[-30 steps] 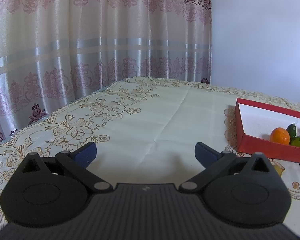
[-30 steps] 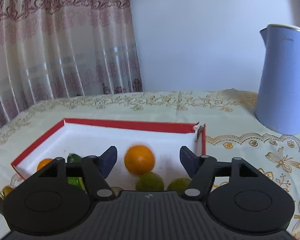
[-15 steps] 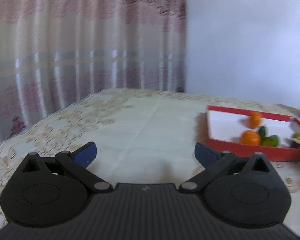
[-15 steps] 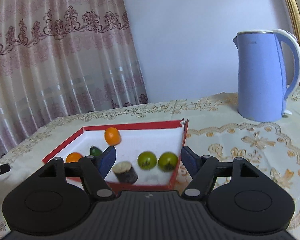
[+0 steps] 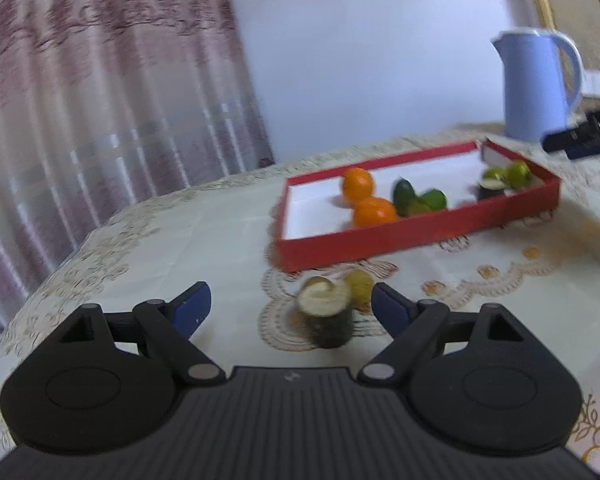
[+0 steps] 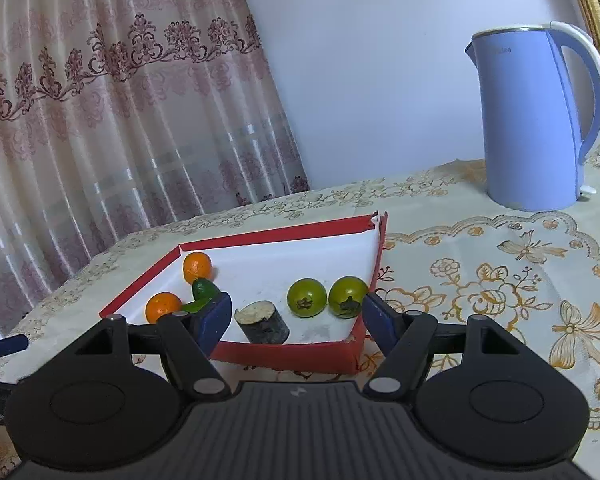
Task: Organize fruits
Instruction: 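Move the left gripper to the dark-skinned cut slice and close on it, then carry the dark slice into the red tray and open the left gripper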
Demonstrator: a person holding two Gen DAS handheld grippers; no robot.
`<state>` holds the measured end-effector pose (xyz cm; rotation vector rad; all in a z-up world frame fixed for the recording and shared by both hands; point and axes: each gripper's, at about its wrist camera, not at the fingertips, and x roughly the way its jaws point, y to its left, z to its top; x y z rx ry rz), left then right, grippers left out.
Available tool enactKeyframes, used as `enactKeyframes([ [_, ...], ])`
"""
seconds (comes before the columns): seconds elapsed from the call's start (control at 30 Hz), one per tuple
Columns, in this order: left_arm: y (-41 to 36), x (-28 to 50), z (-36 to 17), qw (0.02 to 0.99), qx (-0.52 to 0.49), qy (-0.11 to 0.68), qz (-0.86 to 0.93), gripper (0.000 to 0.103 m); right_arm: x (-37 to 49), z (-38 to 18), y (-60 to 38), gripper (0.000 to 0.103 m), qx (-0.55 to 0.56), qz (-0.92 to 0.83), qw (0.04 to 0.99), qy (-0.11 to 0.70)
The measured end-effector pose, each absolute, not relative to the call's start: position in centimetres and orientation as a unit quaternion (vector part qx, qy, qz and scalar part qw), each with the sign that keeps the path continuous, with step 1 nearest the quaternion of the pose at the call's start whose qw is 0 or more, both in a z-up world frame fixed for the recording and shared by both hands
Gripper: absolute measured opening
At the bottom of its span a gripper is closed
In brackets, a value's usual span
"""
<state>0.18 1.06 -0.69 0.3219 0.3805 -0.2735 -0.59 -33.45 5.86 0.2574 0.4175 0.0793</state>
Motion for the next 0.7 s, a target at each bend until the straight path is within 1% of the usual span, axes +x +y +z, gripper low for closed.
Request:
enactKeyframes([
  [0.2,-0.7,1.3,-1.1,0.948,0.187,0.214,-0.146,0.086,-0.8,6.0,-33.4,0.072,0.128,0.044,0.970,0.200],
  [0.27,-0.7,2.0,-1.2,0.946,0.182,0.227,-0.141,0.083,-0.9,6.1,-33.4,0.072,0.129,0.046,0.970,0.200],
  [0.3,-0.6,2.3,-1.2,0.945,0.179,0.234,-0.139,0.077,-0.9,6.1,-33.3,0.072,0.130,0.047,0.970,0.200],
  [0.33,-0.6,2.6,-1.2,0.944,0.176,0.242,-0.138,0.069,-0.9,6.1,-33.3,0.072,0.130,0.049,0.970,0.201],
  [0.37,-0.6,3.0,-1.3,0.941,0.173,0.254,-0.139,0.063,-0.8,6.1,-33.3,0.072,0.130,0.050,0.970,0.201],
  [0.4,-0.6,3.3,-1.5,0.939,0.170,0.264,-0.138,0.053,-0.9,6.1,-33.2,0.072,0.129,0.051,0.970,0.201],
  [0.43,-0.6,3.7,-1.6,0.937,0.166,0.275,-0.138,0.047,-0.9,6.1,-33.2,0.072,0.127,0.052,0.970,0.201],
  [0.5,-0.4,4.1,-1.7,0.934,0.156,0.287,-0.145,0.044,-0.9,6.1,-33.2,0.072,0.128,0.053,0.970,0.200],
  [0.63,-0.4,4.1,-1.8,0.932,0.152,0.291,-0.155,0.033,-1.0,6.2,-33.2,0.072,0.130,0.056,0.970,0.198],
  [0.7,-0.5,4.1,-1.8,0.932,0.151,0.291,-0.155,0.032,-1.0,6.2,-33.2,0.072,0.131,0.056,0.970,0.197],
])
